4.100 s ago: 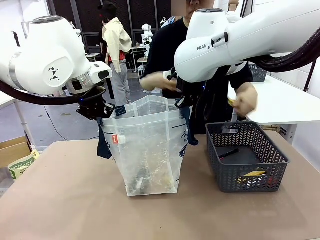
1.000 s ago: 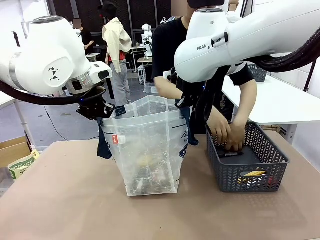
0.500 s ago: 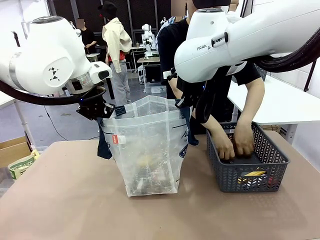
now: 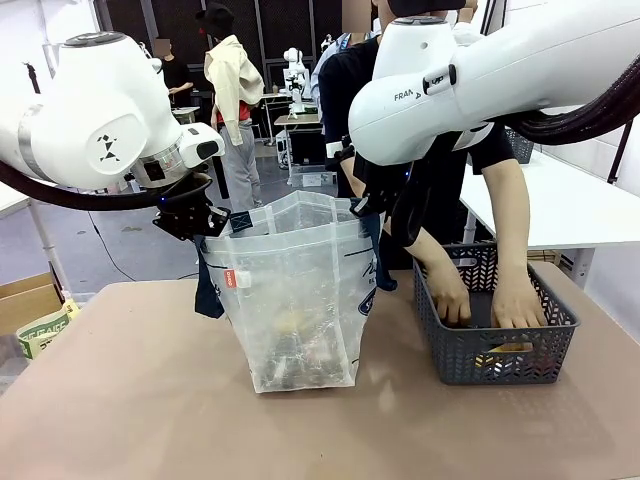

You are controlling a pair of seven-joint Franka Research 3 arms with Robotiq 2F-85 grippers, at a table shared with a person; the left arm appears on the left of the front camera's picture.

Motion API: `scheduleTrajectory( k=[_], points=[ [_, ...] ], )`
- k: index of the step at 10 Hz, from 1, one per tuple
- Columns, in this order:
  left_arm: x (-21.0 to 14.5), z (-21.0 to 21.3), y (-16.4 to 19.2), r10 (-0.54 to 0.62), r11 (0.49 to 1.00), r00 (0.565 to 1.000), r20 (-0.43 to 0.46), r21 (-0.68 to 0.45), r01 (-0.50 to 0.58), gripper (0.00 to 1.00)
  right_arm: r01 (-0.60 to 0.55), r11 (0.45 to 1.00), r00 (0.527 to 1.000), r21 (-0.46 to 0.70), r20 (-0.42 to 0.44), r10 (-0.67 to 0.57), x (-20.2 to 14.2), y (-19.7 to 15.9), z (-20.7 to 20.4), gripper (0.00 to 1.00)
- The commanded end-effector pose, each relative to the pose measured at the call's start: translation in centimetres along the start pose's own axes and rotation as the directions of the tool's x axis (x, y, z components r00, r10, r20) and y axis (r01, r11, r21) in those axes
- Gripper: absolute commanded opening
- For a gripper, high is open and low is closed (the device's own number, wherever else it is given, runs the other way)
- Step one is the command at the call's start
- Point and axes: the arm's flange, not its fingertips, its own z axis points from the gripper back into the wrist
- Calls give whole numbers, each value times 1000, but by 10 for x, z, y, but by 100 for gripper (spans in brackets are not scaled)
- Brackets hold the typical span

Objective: Transfer purchased items from the store into the shopping bag.
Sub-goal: Move the Reusable shopping bag to the right side of the table.

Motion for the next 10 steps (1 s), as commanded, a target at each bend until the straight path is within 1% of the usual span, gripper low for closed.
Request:
scheduleTrajectory(
  k=[1,10],
  points=[
    [-3,3,1,18,1000,1000,0,5,-18,0,6,1000,1000,0,-2,-6,-1,-1,0,0],
    [-3,3,1,18,1000,1000,0,5,-18,0,6,1000,1000,0,-2,-6,-1,-1,0,0]
  ],
)
